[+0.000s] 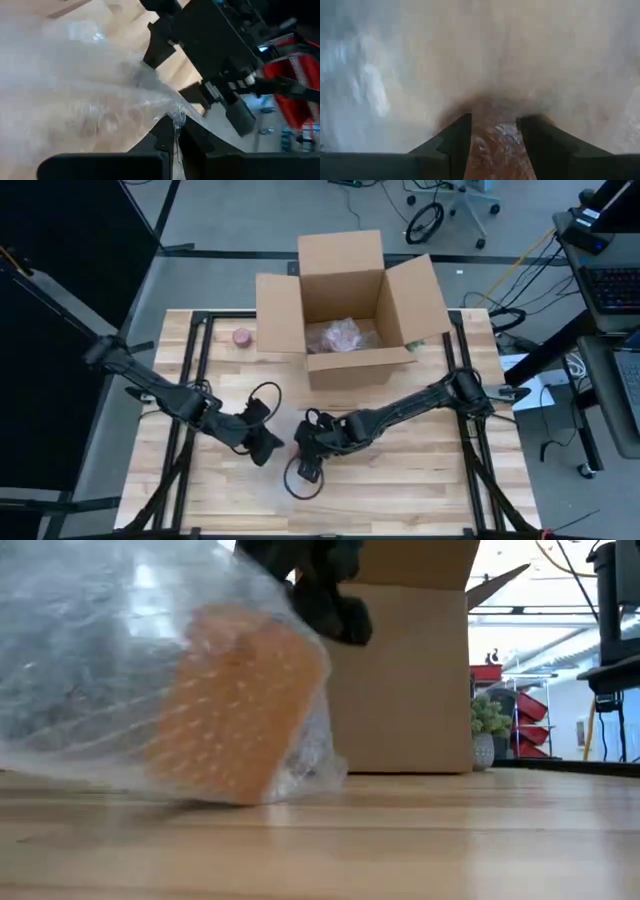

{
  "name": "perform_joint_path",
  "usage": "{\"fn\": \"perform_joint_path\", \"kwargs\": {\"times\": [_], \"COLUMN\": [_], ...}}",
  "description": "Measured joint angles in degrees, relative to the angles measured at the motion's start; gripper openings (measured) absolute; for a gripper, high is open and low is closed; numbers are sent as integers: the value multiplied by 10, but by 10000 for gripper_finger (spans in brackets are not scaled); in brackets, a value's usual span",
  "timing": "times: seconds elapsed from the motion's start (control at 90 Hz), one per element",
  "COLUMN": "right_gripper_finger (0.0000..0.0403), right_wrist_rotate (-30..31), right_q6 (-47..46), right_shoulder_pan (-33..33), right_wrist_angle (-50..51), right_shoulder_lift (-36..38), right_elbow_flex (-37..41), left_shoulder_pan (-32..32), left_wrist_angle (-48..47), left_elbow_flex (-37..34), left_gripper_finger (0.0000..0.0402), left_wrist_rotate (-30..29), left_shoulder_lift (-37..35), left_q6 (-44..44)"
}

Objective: Wrap mug
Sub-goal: Wrap the orange cup with the bubble wrap

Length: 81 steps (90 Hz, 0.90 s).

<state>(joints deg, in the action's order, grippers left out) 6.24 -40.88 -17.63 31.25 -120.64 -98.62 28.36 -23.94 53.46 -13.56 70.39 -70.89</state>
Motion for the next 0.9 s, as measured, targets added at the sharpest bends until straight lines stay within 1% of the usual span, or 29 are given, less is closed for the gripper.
{"fn": "perform_joint_path", "kwargs": {"times": [0.078, 0.167, 0.267, 0.367, 0.567, 0.722, 0.9], "right_gripper_finger": [157, 157, 157, 157, 157, 157, 157], "right_wrist_rotate": [-9, -19, -20, -21, -18, -17, -19], "right_q6": [-5, -13, -3, -1, -2, -1, 0], "right_shoulder_pan": [4, 7, 6, 5, 5, 12, 12], "right_wrist_angle": [-15, -17, -22, -27, -26, -29, -48], "right_shoulder_lift": [-9, -11, -9, -5, -5, -5, -16], "right_elbow_flex": [0, 0, 0, 0, 0, 0, 0], "left_shoulder_pan": [0, 0, 0, 1, 1, 1, 3], "left_wrist_angle": [-7, -10, -7, 25, 105, 107, 107], "left_elbow_flex": [-1, 0, -1, -1, -1, -1, -1], "left_gripper_finger": [4, 4, 4, 4, 4, 4, 4], "left_wrist_rotate": [2, 19, 29, 30, 29, 26, 45], "left_shoulder_lift": [12, 23, 34, 34, 41, 75, 111], "left_q6": [3, 3, 3, 5, 43, 43, 39]}}
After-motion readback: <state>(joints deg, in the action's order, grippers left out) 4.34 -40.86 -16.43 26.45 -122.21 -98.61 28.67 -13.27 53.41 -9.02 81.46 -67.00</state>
